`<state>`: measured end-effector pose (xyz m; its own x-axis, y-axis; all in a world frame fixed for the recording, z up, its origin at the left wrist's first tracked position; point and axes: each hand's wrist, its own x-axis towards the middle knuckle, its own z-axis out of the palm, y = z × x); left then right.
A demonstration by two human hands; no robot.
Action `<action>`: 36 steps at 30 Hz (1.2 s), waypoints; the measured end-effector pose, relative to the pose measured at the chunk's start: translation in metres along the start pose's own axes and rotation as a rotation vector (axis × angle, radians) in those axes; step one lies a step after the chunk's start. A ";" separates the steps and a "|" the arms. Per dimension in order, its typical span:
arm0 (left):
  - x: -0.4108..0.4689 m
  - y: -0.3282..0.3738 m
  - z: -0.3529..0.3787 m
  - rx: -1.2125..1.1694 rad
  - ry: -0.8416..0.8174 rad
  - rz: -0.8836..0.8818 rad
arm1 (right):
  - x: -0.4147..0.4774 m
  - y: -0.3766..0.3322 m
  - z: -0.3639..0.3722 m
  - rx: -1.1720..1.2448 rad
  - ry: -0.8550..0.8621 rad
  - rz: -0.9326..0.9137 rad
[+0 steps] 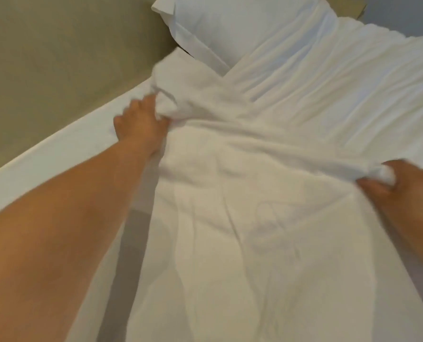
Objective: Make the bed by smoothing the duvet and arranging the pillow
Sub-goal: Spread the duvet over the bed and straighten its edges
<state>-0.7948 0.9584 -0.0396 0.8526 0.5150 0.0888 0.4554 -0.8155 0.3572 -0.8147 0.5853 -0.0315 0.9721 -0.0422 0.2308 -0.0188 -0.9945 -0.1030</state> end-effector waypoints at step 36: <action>-0.341 -0.112 -0.044 0.360 -0.381 -0.155 | -0.301 0.123 -0.067 -0.370 -0.645 0.017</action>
<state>-1.1481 0.8857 -0.0687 0.7709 0.5586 -0.3061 0.5848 -0.8112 -0.0075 -1.1255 0.4697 -0.0487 0.9131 -0.1066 -0.3937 -0.0017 -0.9662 0.2577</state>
